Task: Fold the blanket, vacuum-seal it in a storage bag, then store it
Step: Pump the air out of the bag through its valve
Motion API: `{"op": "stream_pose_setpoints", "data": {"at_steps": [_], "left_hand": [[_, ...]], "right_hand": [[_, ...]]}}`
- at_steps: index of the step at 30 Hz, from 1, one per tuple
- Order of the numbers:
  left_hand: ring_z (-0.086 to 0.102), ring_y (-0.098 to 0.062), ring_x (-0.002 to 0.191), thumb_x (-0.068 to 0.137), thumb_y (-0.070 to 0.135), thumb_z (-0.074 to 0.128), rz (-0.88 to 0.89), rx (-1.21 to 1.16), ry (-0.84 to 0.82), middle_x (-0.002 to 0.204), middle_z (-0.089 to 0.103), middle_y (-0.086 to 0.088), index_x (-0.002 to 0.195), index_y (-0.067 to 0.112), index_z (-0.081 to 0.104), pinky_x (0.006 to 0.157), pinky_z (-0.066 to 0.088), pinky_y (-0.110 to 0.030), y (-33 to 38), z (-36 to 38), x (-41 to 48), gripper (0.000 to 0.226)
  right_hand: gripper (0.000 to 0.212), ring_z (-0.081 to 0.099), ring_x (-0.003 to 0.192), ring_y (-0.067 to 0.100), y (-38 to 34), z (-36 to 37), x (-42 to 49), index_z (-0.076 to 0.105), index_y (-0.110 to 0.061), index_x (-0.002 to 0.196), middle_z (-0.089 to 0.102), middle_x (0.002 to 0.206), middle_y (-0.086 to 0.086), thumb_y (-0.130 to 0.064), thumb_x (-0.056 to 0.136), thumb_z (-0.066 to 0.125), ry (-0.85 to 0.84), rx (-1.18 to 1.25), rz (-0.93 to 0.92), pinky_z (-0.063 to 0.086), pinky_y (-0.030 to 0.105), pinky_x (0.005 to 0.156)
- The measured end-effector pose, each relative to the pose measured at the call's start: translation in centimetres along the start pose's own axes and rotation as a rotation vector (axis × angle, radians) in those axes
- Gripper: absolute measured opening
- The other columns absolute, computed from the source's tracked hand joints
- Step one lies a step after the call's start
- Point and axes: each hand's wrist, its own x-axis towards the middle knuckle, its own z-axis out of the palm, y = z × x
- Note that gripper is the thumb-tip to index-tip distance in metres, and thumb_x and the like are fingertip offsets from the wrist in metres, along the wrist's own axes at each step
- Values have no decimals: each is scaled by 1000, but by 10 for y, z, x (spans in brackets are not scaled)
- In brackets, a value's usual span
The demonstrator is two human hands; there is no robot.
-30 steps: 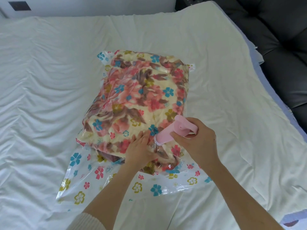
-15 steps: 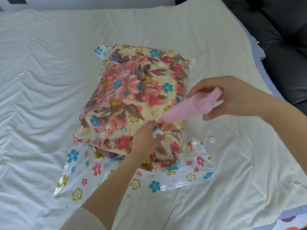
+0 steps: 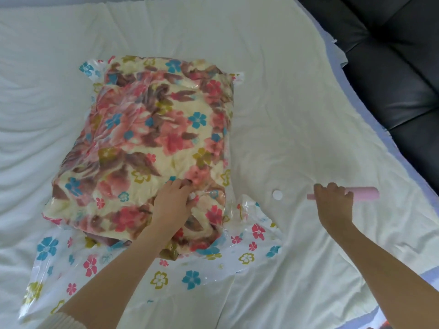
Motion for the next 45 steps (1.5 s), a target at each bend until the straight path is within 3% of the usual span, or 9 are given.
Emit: {"op": "stream_pose_setpoints", "data": {"at_steps": [2, 4, 7, 13, 17, 25, 31, 42, 45], "left_hand": [[55, -31, 92, 80, 15, 70, 7, -17, 13, 94, 62, -7, 99, 9, 71, 79, 45, -38, -5, 2, 2, 20], [55, -30, 88, 78, 14, 72, 15, -17, 3, 89, 61, -7, 95, 9, 71, 76, 45, -38, -8, 3, 3, 19], [55, -27, 85, 76, 16, 74, 20, -34, 30, 86, 60, -4, 94, 10, 72, 75, 43, -35, -13, 6, 5, 18], [57, -26, 82, 71, 13, 79, 56, -73, 85, 84, 62, -2, 87, 12, 72, 71, 41, -29, -20, 11, 4, 18], [56, -23, 89, 72, 12, 78, 34, -108, 99, 91, 64, -3, 95, 10, 72, 78, 38, -26, -21, 10, -1, 24], [58, -28, 103, 64, 29, 83, -18, 17, 176, 111, 64, -7, 108, 9, 67, 90, 48, -40, -33, 6, -28, 51], [42, -25, 132, 80, 53, 46, -8, 113, 132, 139, 49, -8, 136, 9, 46, 114, 17, -43, -51, 12, -53, 71], [33, -21, 137, 87, 50, 39, 74, 133, 148, 144, 43, -6, 136, 8, 47, 115, 9, -41, -63, 15, -61, 65], [34, -22, 137, 86, 49, 40, 84, 130, 155, 145, 42, -6, 136, 8, 47, 115, 11, -43, -65, 16, -60, 65]], "right_hand": [[56, 38, 128, 36, -10, 30, 17, 40, -22, 137, 40, 139, 14, -29, 85, 59, -183, -23, -116, 23, 58, 108], [71, 26, 138, 31, -27, 44, 34, 24, -30, 146, 30, 148, 8, -47, 86, 58, -360, 241, -186, 19, 51, 112], [58, 47, 122, 28, -62, 54, 58, 34, -22, 144, 44, 137, 9, -37, 92, 55, -177, 654, -217, 40, 38, 99], [37, 49, 104, 29, -102, 73, 77, 49, -8, 125, 48, 116, 12, -20, 91, 57, -57, 402, -323, 47, 35, 78], [28, 56, 100, 36, -100, 55, 69, 59, 2, 114, 58, 108, 20, -10, 89, 61, 17, 728, -263, 43, 36, 84], [25, 58, 79, 4, -109, -96, -16, 68, -22, 101, 66, 90, -13, -24, 77, 77, 120, 1421, -393, 45, 13, 71], [38, 54, 85, 14, -185, -125, -45, 65, -9, 110, 66, 100, 4, -19, 76, 77, 223, 1135, -783, 47, 30, 78], [22, 57, 98, 29, -225, -143, -39, 66, 1, 103, 61, 107, 13, -5, 82, 64, 183, 672, -877, 44, 37, 84], [24, 57, 97, 24, -229, -152, -38, 60, -6, 108, 59, 107, 6, -23, 91, 59, 155, 542, -825, 43, 32, 81]]}}
